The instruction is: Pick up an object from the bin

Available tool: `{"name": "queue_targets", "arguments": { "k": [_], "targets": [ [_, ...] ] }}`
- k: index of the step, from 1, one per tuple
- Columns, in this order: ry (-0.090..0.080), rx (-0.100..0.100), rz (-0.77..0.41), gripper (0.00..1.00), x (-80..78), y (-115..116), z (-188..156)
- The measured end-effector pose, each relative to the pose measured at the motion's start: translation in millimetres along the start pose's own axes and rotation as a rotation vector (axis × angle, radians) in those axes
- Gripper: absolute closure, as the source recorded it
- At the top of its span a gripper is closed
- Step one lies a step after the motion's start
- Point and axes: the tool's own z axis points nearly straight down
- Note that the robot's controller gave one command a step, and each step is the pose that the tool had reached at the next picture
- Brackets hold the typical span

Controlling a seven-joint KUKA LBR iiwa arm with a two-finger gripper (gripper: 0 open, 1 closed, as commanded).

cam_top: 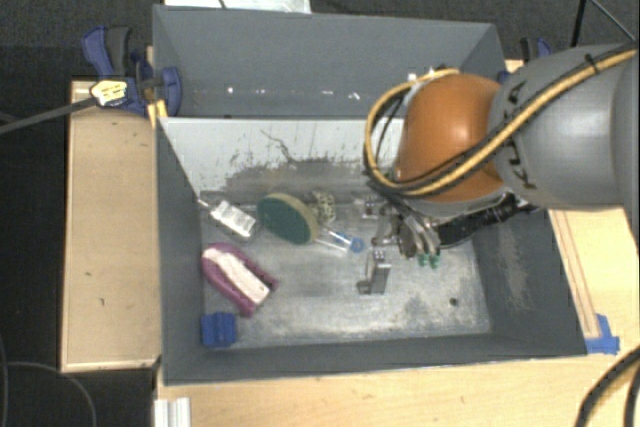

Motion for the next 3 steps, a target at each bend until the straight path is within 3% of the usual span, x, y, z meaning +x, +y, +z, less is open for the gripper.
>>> {"name": "queue_targets", "arguments": {
  "k": [1,2,3],
  "targets": [
    [-0.003,-0.002,0.018,0.00,-54.4,81,49],
    [-0.024,-0.004,0.026,0.00,-54.5,77,64],
    [-0.029,-0.006,0.027,1.00,-56.0,78,61]
  ]
}}
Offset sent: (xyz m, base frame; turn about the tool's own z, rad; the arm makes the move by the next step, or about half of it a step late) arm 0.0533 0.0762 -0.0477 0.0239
